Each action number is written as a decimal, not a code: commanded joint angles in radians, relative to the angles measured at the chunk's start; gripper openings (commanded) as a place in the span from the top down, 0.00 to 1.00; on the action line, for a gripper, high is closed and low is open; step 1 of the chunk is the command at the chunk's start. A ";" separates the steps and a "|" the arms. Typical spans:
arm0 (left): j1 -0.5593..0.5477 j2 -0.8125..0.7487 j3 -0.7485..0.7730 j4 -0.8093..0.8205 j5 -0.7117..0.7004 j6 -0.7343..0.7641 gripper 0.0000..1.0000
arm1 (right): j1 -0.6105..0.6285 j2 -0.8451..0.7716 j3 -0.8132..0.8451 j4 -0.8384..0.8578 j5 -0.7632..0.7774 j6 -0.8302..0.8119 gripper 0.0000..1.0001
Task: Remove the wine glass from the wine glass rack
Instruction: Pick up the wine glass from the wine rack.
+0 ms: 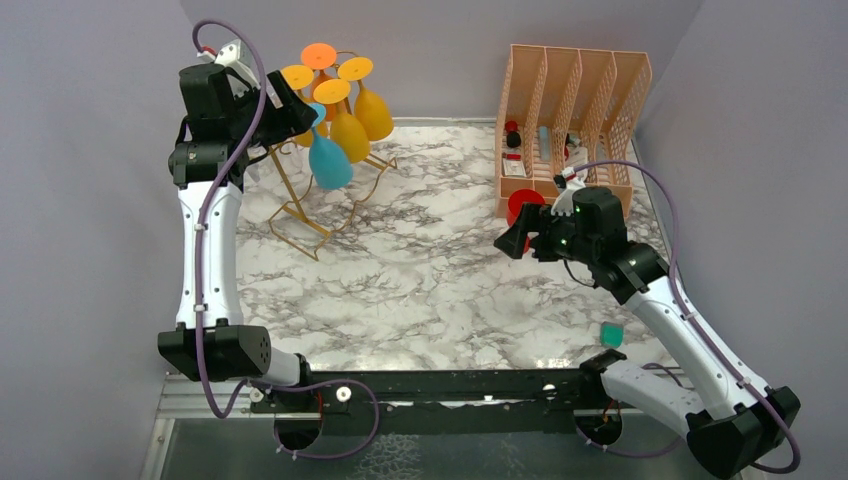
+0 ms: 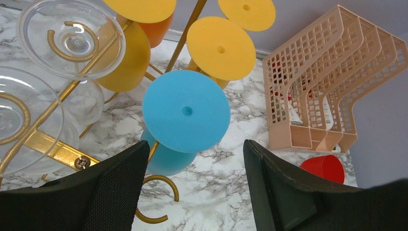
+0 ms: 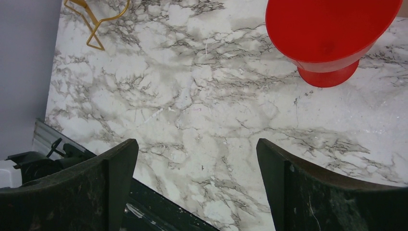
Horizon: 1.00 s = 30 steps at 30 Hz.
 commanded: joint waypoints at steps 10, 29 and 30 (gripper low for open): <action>0.017 0.028 -0.034 0.016 -0.028 0.011 0.26 | 0.001 -0.018 0.029 0.037 0.039 -0.020 0.05; 0.020 0.030 -0.121 0.134 0.000 -0.077 0.43 | 0.001 0.012 0.037 0.044 0.047 -0.021 0.05; 0.021 0.029 -0.128 0.141 -0.003 -0.084 0.45 | 0.001 0.012 0.037 0.044 0.047 -0.021 0.05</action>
